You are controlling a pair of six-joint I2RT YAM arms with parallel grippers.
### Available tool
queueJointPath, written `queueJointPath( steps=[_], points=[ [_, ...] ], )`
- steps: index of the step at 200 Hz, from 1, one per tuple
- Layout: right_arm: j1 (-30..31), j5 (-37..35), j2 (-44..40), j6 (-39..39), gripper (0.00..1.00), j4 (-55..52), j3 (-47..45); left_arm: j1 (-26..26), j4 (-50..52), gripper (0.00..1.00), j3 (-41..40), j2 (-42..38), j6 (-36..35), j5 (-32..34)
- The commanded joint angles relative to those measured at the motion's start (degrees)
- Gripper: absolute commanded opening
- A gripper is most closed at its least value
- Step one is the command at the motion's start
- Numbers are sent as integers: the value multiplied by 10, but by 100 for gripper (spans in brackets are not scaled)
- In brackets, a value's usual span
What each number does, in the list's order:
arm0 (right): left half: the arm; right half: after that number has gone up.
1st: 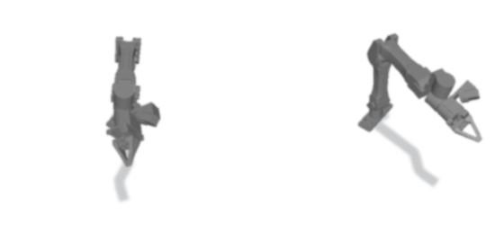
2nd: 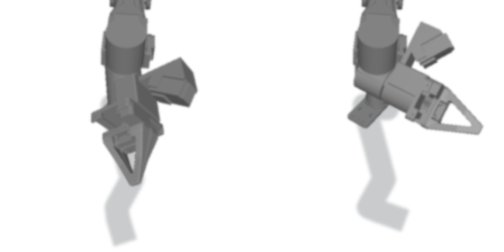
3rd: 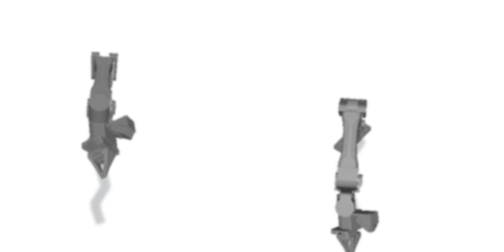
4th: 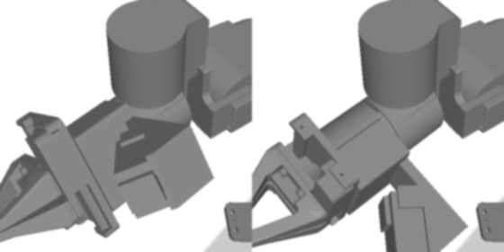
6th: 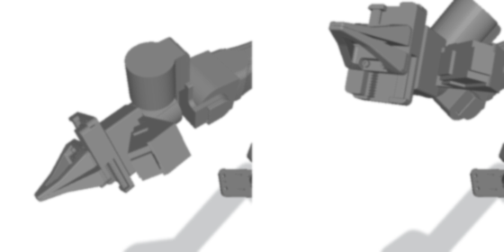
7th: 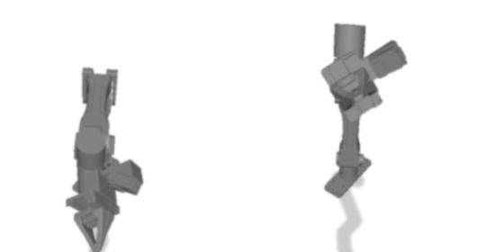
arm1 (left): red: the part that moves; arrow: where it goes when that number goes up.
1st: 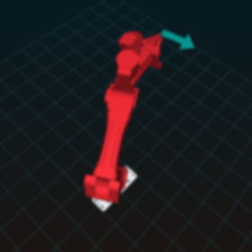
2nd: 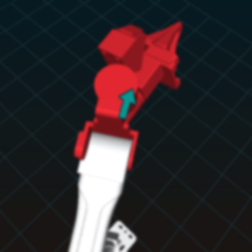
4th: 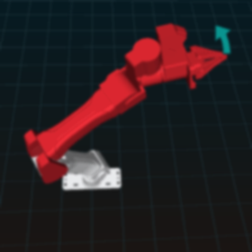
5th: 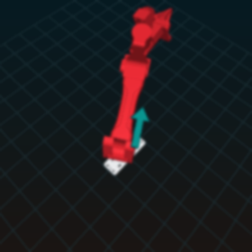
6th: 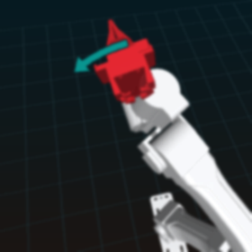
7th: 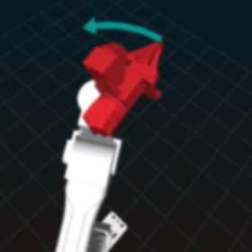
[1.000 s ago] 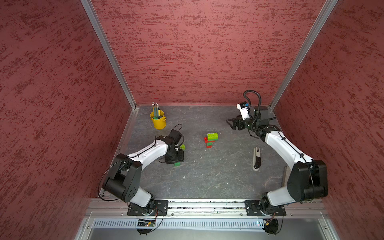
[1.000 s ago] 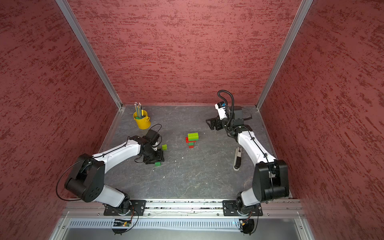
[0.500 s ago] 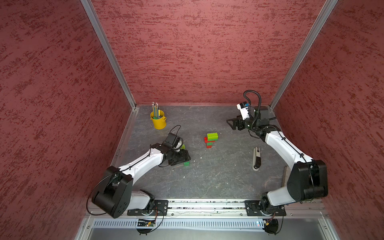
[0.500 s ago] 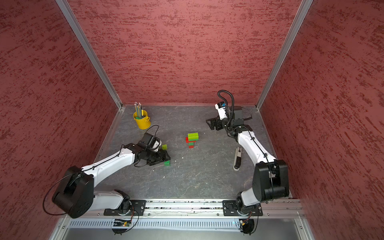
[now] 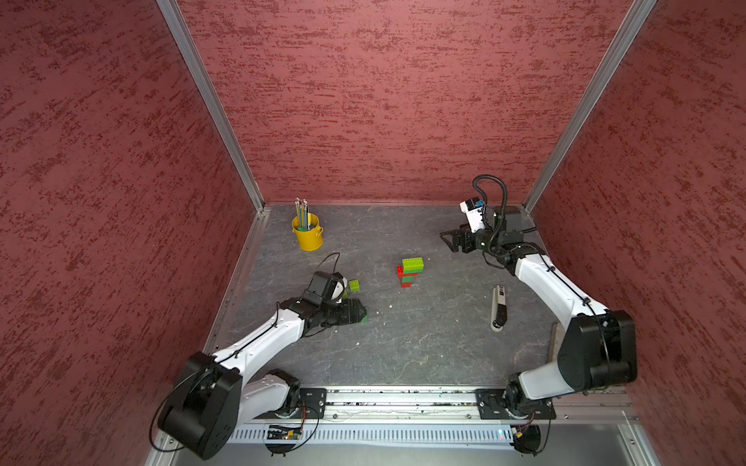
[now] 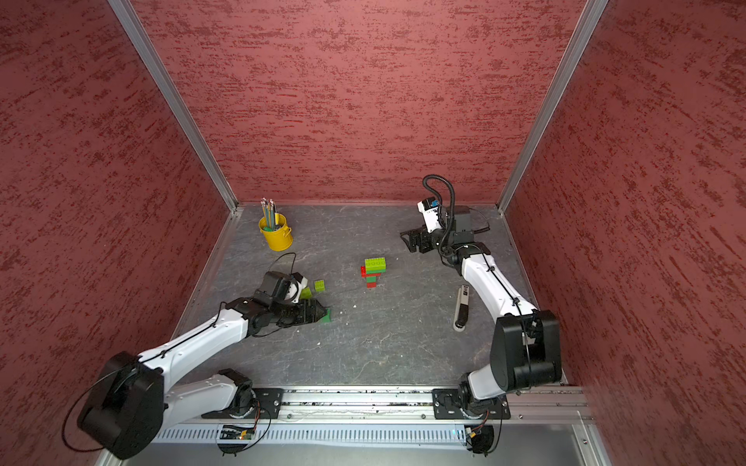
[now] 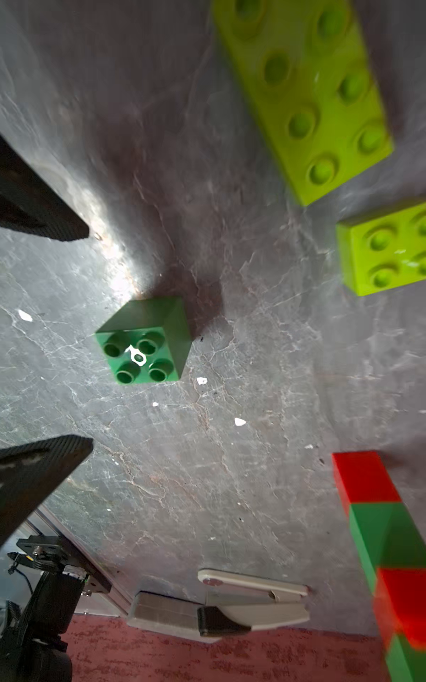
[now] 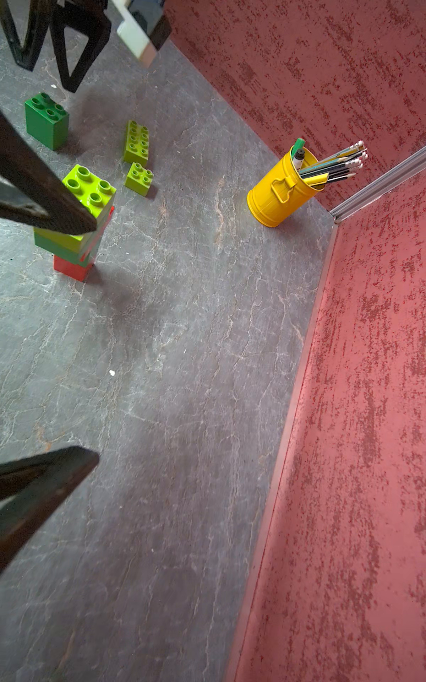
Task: Assemble a spoon with lego
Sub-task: Move the lego brick at the center of the board.
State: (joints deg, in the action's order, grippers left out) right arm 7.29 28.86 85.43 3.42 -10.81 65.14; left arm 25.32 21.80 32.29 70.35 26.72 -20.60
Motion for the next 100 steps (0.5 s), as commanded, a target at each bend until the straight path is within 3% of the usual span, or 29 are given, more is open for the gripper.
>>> queueJointPath(
  steps=[1,63,100],
  points=[
    [-4,-2,2,1,92,-4,14,17,-58,84,24,46,26,-37],
    [-4,-8,0,6,93,-10,11,76,-151,83,80,152,71,-83],
    [-4,-8,-3,10,93,-7,7,73,-143,83,64,102,0,8]
  ],
)
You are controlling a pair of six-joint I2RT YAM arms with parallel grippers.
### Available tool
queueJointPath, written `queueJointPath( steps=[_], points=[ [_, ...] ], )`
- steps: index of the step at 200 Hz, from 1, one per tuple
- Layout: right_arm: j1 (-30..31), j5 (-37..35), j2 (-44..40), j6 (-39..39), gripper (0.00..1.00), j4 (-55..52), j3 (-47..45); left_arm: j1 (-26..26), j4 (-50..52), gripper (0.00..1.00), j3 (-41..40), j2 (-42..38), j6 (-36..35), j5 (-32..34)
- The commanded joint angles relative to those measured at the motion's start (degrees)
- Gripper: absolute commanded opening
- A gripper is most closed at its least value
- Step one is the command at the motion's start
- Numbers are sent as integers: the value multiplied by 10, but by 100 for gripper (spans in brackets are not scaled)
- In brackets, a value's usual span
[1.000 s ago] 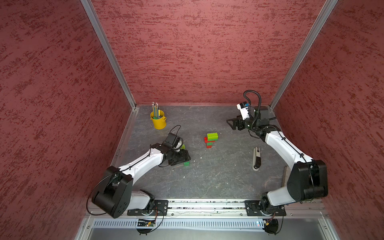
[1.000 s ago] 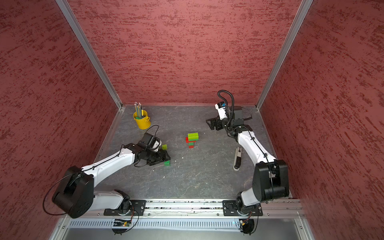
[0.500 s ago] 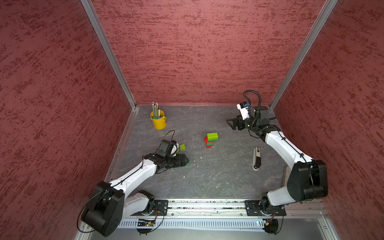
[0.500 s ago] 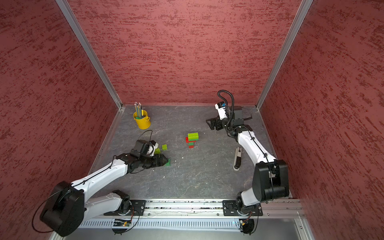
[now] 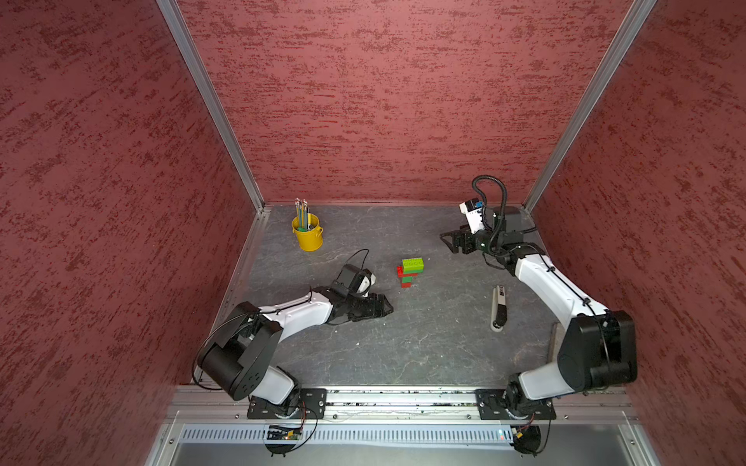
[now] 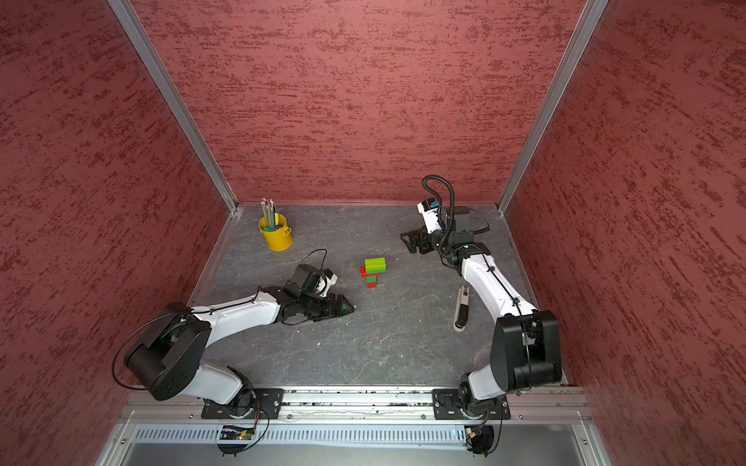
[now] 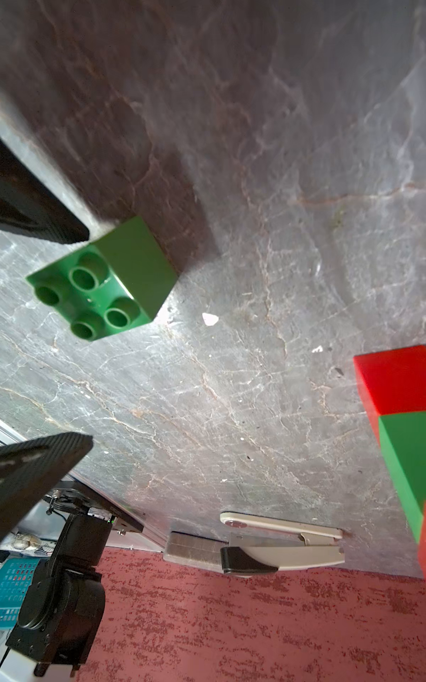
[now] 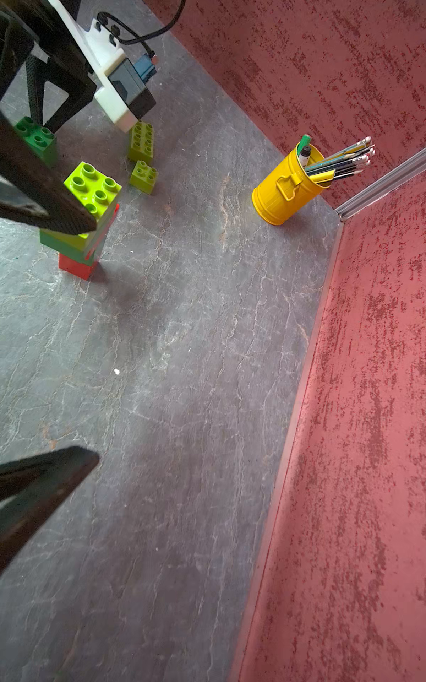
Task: Assemble a spoon with lego
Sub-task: Move the lego brick at the center of the board.
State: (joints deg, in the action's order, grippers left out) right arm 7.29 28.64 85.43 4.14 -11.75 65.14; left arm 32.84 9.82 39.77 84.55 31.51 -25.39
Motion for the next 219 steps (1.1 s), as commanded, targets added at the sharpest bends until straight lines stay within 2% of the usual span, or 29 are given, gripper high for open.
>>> queueJointPath(
  steps=[1,48,84,117,144,169,189,219],
  points=[
    [-4,-6,-4,3,93,2,7,-2,-25,83,-13,-43,-52,57],
    [-4,-4,-5,3,93,7,4,-2,-118,84,-119,-151,-242,101],
    [-4,-1,0,-1,92,9,7,-1,-242,88,-188,-160,-350,55],
    [-5,1,4,1,92,11,8,-6,-328,84,-214,-139,-430,-1],
    [-4,0,7,6,92,8,9,-21,-293,77,-168,-90,-463,-58],
    [-4,-2,11,10,92,6,12,-22,-245,71,-119,-42,-476,-72],
    [-4,-3,11,14,92,3,12,-16,-198,70,-84,-32,-476,-65],
    [-4,-10,10,20,92,1,9,-8,-98,74,-32,-57,-484,-70]
  ],
)
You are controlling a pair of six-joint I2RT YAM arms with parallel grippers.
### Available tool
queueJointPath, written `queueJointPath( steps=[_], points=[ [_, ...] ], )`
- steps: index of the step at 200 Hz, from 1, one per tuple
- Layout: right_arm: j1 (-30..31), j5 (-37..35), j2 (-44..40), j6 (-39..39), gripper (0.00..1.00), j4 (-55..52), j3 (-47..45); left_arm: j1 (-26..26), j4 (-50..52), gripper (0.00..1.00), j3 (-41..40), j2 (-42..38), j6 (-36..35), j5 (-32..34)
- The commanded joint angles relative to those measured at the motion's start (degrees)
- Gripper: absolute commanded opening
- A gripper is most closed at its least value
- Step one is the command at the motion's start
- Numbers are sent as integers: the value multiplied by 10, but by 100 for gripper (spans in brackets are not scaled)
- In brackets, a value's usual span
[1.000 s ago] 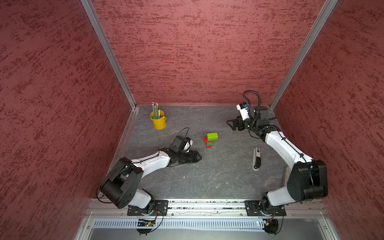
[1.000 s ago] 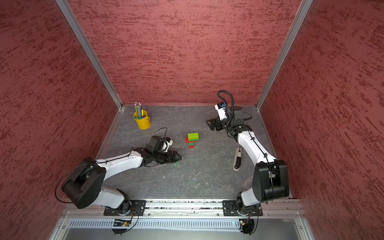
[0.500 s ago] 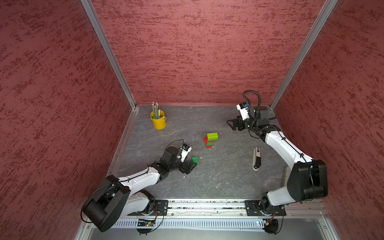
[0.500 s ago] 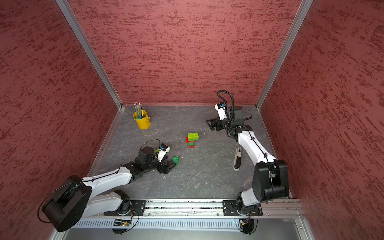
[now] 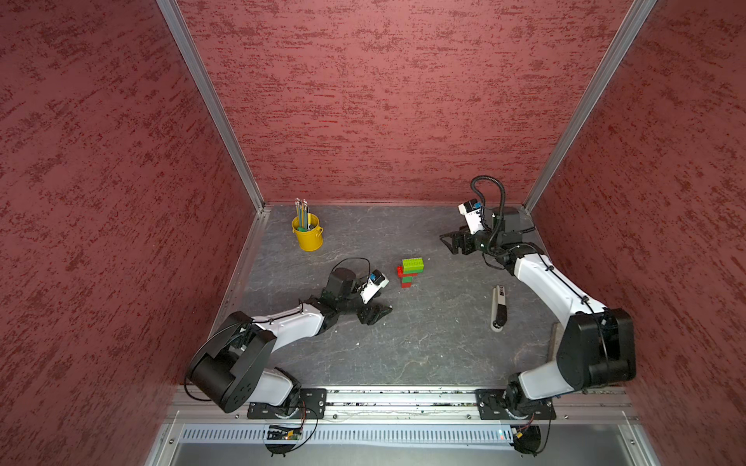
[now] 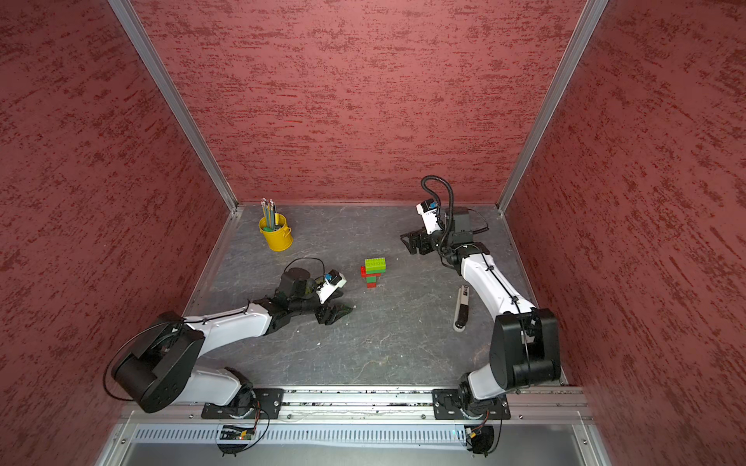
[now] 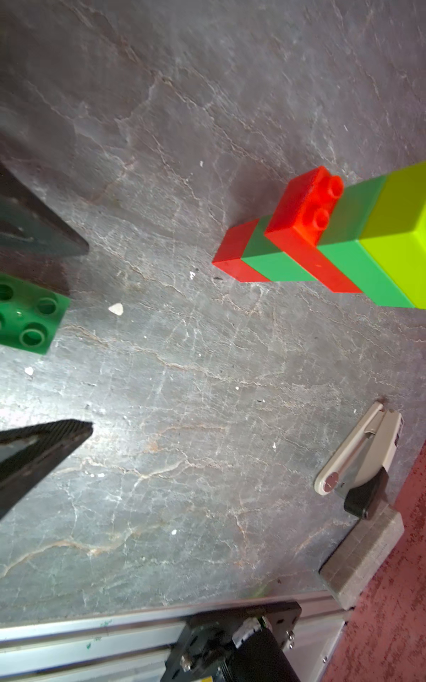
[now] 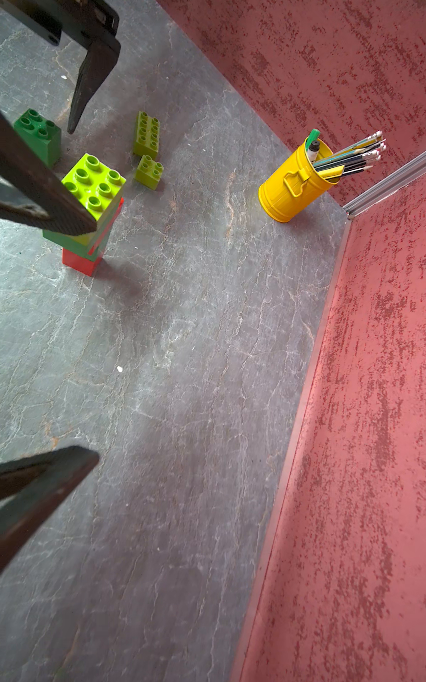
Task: Assemble a spoon with lego
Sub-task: Move the lego brick at the center of the board, then pick up the lego brick from the center of the board.
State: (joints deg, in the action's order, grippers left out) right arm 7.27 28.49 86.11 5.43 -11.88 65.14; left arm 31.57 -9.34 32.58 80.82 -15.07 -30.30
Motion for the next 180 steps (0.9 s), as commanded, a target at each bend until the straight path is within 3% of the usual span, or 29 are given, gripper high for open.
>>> queueJointPath(
  steps=[1,20,36,57,85,128,180],
  points=[
    [-4,-8,3,7,92,3,9,5,97,74,42,-20,-18,-22],
    [-4,-8,2,6,92,6,5,9,203,76,114,-17,-39,-20],
    [-4,-8,1,6,92,6,5,17,346,77,202,-1,-77,27],
    [-4,-10,-3,6,92,10,3,17,443,77,232,-3,-150,61],
    [-4,-8,4,4,92,14,4,18,457,78,209,-11,-196,85],
    [-4,-10,4,7,92,8,8,33,381,72,137,-2,-204,125],
    [-4,-14,6,9,92,5,9,43,366,68,148,31,-223,139]
  ],
)
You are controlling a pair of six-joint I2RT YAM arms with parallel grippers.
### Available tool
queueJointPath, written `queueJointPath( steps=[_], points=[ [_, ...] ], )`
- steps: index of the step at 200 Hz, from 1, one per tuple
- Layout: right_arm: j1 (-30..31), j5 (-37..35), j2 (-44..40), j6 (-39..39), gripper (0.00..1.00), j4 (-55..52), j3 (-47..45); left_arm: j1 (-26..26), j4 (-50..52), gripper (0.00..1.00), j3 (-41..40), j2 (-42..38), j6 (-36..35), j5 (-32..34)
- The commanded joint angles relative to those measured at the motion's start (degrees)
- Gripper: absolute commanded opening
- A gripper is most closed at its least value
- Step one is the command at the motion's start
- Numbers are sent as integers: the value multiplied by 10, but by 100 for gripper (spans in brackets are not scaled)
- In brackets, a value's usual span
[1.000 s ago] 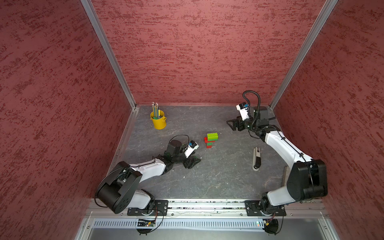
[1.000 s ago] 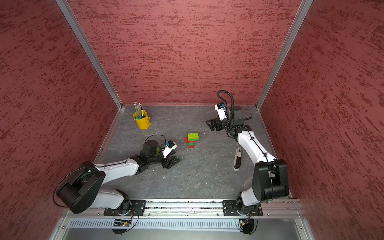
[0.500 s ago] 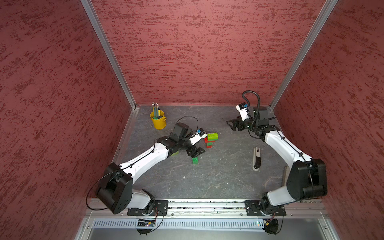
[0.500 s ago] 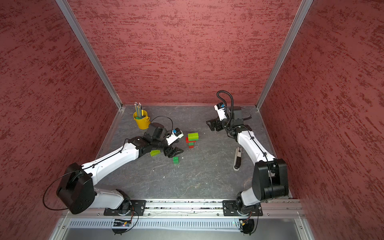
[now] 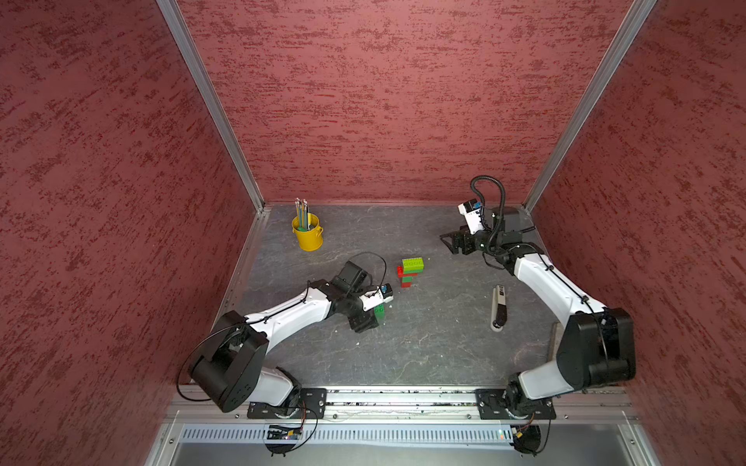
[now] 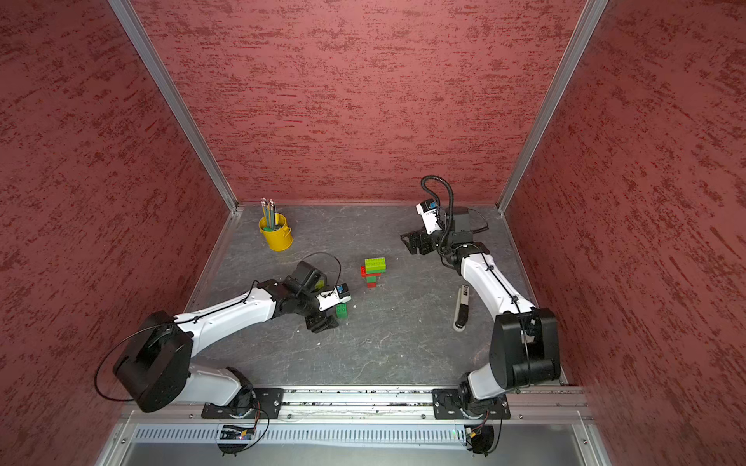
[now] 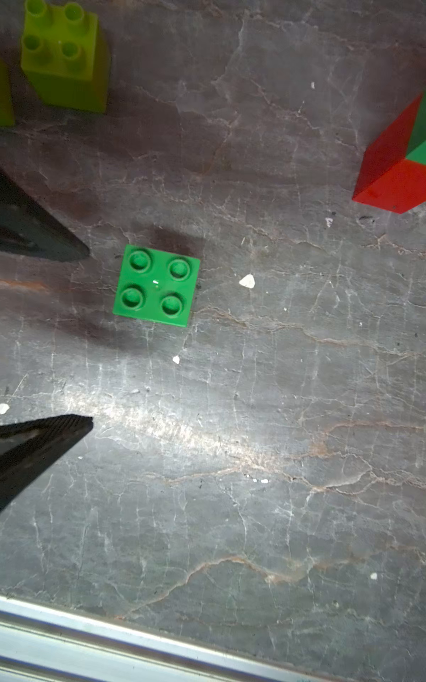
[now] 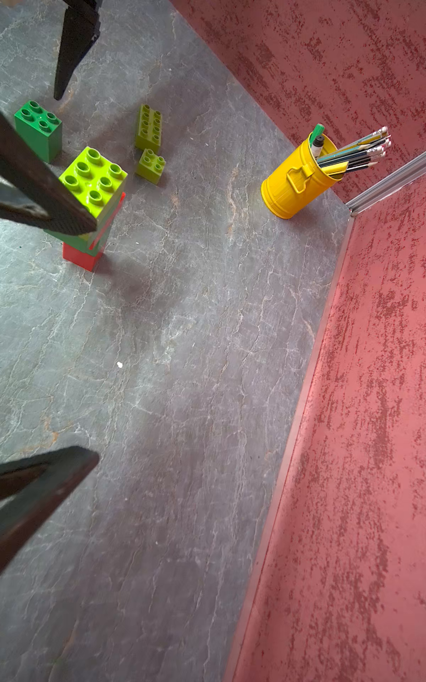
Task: Assemble a spoon with lego
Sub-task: Pick up the lego brick from the center of the board.
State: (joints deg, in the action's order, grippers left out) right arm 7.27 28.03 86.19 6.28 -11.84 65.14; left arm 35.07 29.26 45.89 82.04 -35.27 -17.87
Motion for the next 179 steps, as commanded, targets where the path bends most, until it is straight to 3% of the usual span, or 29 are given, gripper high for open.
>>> queueJointPath(
  steps=[1,98,179],
  points=[
    [-4,-9,6,1,92,4,9,8,-20,68,15,19,-21,16],
    [-4,-15,8,7,92,-2,11,9,-14,68,78,88,-42,13],
    [-4,-16,10,7,92,-4,12,11,-3,50,101,122,-44,2]
  ],
)
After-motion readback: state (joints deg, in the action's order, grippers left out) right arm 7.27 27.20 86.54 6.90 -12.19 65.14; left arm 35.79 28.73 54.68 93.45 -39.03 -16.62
